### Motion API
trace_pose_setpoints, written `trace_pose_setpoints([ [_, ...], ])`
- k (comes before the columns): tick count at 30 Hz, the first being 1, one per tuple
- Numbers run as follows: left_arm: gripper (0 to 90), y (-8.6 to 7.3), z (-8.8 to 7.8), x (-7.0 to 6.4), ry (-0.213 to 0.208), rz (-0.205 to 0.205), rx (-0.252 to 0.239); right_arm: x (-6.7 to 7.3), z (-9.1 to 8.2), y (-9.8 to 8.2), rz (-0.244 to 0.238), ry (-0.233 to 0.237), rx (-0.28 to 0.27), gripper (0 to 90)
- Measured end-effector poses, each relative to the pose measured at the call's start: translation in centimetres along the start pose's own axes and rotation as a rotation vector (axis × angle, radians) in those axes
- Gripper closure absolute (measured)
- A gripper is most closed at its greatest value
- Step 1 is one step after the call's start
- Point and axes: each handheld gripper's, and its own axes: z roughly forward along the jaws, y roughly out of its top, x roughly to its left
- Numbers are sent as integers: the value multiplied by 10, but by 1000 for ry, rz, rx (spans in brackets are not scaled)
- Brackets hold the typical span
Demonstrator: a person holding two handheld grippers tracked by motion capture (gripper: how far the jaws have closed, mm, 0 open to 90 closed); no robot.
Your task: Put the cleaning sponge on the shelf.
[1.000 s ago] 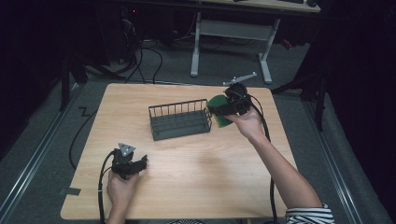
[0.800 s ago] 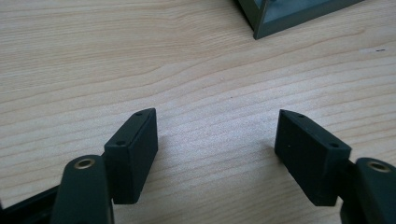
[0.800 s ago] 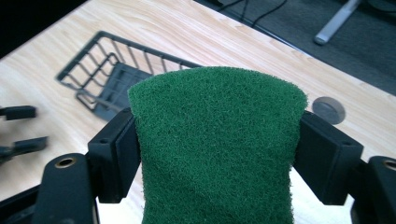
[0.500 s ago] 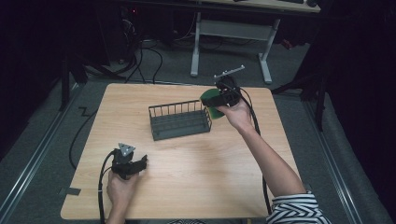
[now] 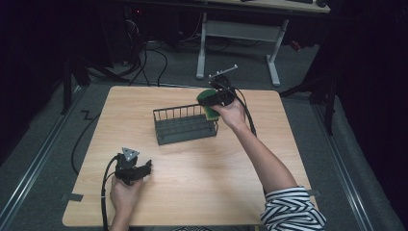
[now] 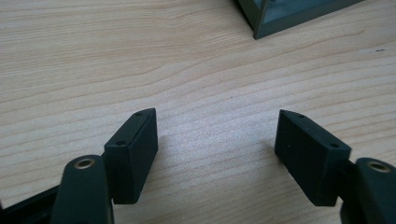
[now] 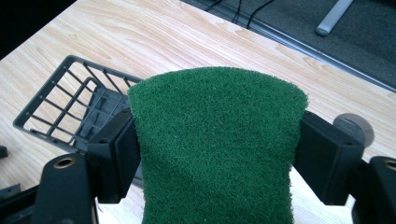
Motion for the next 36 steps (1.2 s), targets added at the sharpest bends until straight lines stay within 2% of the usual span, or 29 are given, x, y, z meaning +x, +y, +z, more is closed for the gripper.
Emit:
trace_pose_setpoints([
  [9,306,0,0,0,0,0,-1,7,23,8,13,-4,23,229],
  [13,305,0,0,0,0,-1,-2,10,33,11,5,-18,35,227],
  [20,306,0,0,0,-3,-3,-3,8,46,11,32,-29,55,226],
  [23,306,0,0,0,-2,-4,-3,8,53,10,26,-38,62,225],
  [33,306,0,0,0,-3,-3,-1,12,61,8,24,-47,74,217],
  [36,306,0,0,0,-3,-2,-1,14,64,7,5,-64,85,214],
])
